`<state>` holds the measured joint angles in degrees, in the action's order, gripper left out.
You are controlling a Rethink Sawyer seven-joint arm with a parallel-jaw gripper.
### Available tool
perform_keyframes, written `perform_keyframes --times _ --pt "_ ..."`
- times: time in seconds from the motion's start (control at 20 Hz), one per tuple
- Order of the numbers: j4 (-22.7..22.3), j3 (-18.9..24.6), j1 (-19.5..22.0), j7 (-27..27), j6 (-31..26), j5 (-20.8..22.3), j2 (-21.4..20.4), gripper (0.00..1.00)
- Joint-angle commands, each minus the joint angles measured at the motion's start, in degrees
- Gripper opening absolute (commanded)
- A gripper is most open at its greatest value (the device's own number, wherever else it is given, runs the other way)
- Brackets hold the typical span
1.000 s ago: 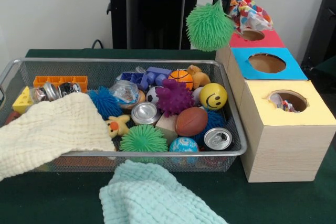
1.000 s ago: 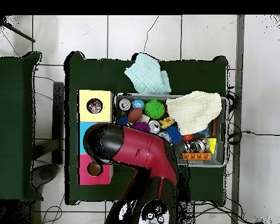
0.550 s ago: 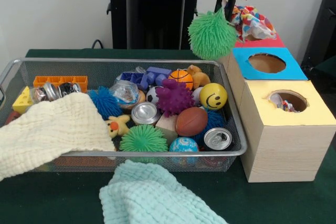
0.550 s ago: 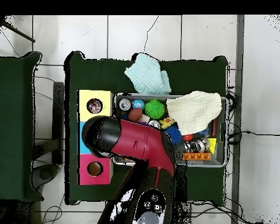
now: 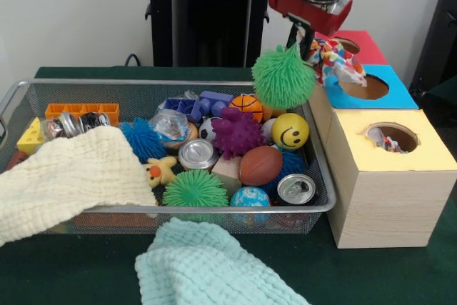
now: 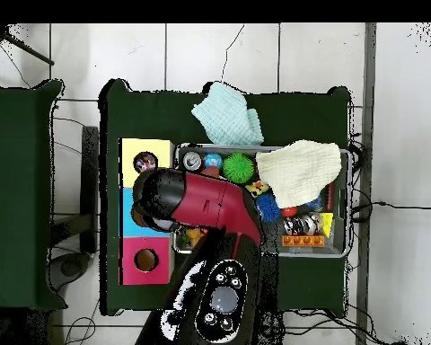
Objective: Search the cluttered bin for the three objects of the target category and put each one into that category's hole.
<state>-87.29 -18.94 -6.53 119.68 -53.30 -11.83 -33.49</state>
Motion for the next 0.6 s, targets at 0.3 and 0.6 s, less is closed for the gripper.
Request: perform_keyframes --times 0.3,0.6 --pt "8.5 3.3 0.4 12.3 -3.1 -1.4 6.6 0.00" --pt "10.9 2.5 0.2 12.3 -6.5 -1.3 6.0 0.00"
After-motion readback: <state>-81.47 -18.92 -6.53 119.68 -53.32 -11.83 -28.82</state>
